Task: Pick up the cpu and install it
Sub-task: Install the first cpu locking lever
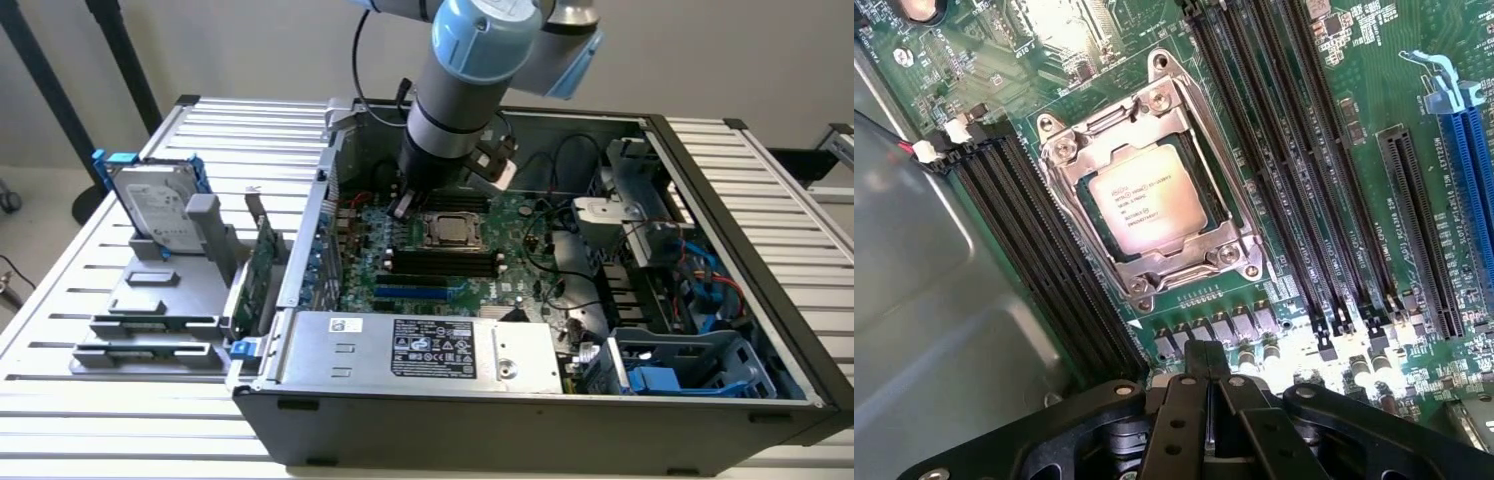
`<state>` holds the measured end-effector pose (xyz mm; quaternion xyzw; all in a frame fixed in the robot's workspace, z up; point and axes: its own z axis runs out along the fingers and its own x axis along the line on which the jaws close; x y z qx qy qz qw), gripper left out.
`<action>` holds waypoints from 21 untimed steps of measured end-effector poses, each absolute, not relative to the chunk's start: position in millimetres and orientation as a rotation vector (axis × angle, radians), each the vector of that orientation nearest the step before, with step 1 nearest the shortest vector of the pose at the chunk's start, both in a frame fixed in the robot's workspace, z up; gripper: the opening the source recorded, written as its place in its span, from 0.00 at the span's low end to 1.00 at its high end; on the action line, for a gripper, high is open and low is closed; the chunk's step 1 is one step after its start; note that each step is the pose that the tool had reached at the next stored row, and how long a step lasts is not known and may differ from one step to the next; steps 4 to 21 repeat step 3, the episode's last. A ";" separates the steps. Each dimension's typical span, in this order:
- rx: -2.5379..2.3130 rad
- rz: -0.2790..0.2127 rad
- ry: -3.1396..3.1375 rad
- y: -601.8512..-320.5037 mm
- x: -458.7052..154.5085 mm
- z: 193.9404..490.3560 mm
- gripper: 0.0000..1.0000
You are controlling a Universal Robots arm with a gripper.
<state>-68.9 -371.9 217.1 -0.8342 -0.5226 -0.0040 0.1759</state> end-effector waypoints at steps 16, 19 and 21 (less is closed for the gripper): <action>-2.363 -0.011 -1.480 -371.9 -68.9 217.1 0.11; -2.363 -0.011 -1.480 -371.9 -68.9 217.1 0.11; -2.363 -0.011 -1.480 -371.9 -68.9 217.1 0.11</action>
